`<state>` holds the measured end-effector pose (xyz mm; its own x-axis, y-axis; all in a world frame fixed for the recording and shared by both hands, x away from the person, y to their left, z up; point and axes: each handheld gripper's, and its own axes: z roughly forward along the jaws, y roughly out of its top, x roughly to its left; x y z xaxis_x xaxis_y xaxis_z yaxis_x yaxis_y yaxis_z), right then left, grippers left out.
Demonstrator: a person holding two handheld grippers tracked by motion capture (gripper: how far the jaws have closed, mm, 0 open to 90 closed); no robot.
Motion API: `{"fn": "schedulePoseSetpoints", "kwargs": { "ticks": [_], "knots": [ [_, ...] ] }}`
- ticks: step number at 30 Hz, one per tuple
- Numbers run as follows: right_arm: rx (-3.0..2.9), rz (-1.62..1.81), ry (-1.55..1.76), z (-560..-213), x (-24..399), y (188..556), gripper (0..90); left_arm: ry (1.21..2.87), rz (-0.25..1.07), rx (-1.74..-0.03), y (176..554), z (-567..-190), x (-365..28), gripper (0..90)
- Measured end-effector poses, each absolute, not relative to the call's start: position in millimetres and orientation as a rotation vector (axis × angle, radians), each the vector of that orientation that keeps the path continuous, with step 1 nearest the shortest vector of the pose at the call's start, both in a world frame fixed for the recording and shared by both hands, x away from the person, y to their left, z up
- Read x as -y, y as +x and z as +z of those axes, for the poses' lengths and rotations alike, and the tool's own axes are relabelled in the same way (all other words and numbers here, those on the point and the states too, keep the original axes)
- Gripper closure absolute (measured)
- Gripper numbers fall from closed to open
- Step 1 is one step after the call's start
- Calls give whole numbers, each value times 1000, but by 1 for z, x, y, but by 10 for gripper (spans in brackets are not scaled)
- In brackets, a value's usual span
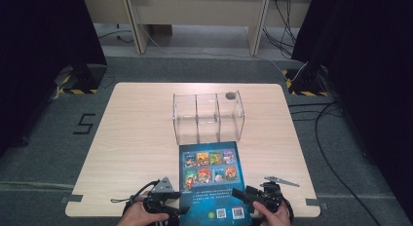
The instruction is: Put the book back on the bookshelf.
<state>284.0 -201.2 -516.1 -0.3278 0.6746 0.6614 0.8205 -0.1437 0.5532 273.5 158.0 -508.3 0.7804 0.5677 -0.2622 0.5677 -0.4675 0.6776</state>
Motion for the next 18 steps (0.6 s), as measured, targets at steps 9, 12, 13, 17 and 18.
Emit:
{"fn": "schedulePoseSetpoints", "kwargs": {
  "ticks": [9, 12, 13, 17, 18],
  "knots": [
    [2020, -1434, -1707, -515, 204, 303, 268, 2192, -1, -832, 276, -507, -158, 380],
    [2000, -1452, -1721, -516, 203, 314, 270, 2187, -22, -847, 278, -506, -159, 383],
    [2000, -1452, -1721, -516, 203, 314, 270, 2187, -22, -847, 278, -506, -159, 381],
    [1983, -1467, -1726, -517, 203, 319, 288, 2164, 17, -898, 288, -507, -162, 376],
    [1997, -1475, -1719, -517, 202, 321, 296, 2149, 18, -915, 292, -507, -162, 376]
  ]
}}
